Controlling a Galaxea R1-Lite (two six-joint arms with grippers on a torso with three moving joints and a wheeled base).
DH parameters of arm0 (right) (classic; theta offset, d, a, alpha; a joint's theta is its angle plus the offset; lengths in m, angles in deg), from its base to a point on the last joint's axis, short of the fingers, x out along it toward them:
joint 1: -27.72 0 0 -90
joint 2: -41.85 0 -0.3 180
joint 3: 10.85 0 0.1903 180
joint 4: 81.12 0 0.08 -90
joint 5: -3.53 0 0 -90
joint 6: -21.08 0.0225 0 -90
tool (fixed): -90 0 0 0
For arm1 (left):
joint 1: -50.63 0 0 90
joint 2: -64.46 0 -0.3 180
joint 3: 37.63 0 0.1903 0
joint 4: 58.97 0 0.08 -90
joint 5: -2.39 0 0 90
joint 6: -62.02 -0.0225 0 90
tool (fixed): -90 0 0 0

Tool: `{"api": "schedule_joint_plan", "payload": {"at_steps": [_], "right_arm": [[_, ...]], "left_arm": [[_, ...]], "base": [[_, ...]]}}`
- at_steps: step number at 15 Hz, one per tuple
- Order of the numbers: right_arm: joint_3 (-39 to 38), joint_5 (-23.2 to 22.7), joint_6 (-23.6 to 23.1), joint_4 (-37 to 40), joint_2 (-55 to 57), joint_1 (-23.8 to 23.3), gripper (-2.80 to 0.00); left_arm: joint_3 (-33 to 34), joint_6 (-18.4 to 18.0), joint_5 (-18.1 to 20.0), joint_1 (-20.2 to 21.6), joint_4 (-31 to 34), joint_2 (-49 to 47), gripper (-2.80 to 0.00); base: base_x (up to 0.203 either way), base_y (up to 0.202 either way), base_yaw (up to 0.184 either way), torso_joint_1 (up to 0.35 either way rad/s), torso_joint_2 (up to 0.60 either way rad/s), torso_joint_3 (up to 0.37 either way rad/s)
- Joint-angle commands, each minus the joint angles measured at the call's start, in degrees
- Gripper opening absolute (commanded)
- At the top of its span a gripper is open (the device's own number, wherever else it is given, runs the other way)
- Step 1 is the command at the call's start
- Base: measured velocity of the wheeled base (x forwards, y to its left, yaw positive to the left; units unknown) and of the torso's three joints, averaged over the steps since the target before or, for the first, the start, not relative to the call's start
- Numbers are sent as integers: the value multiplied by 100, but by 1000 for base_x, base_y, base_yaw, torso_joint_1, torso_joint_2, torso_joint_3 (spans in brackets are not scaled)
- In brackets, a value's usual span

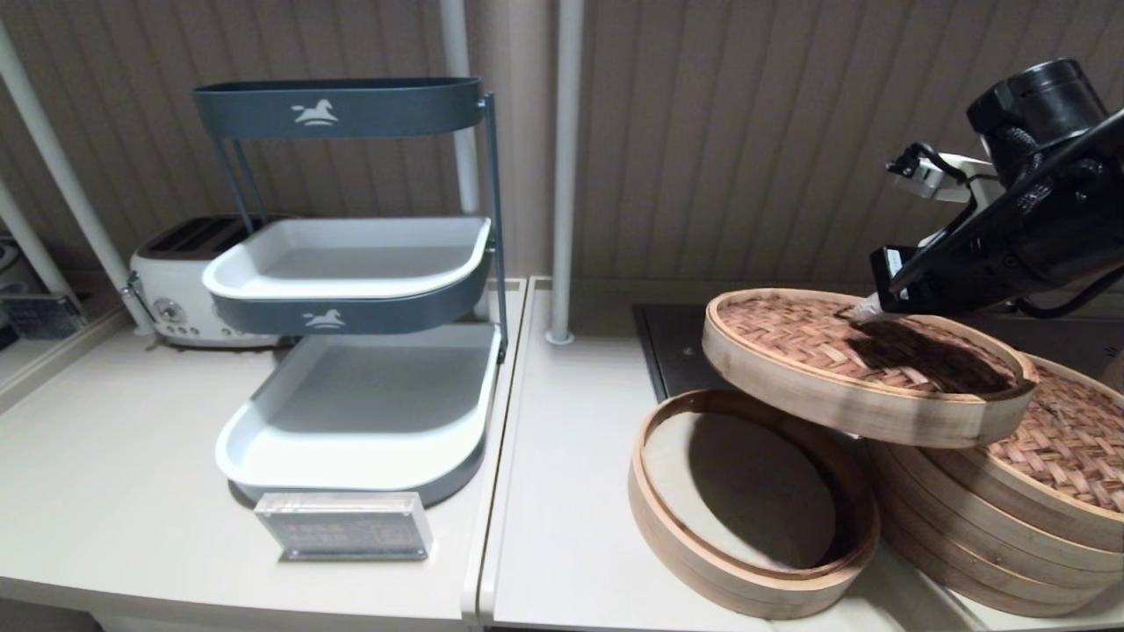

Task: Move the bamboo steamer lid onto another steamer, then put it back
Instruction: Put the steamer

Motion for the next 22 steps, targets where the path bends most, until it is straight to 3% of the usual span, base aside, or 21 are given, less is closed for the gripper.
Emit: {"api": "schedule_joint_plan", "payload": {"at_steps": [1,8,12,20,22], "right_arm": [[-14,35,42,4,58,149,-280],[-220,279,134,-166,254,401,-280],[-611,289,116,-864,308,452,-280],[-712,390,125,-969,645,647,-280],[-783,515,120,-1338,831,739,-280]], "left_arm": [[158,0,0,0,-4,11,-280],[158,0,0,0,-4,11,-280],[158,0,0,0,-4,11,-280],[158,0,0,0,-4,11,-280],[158,0,0,0,-4,11,-280]], "base": [[0,0,0,0,0,0],[0,0,0,0,0,0],[0,0,0,0,0,0],[0,0,0,0,0,0],[0,0,0,0,0,0]]}}
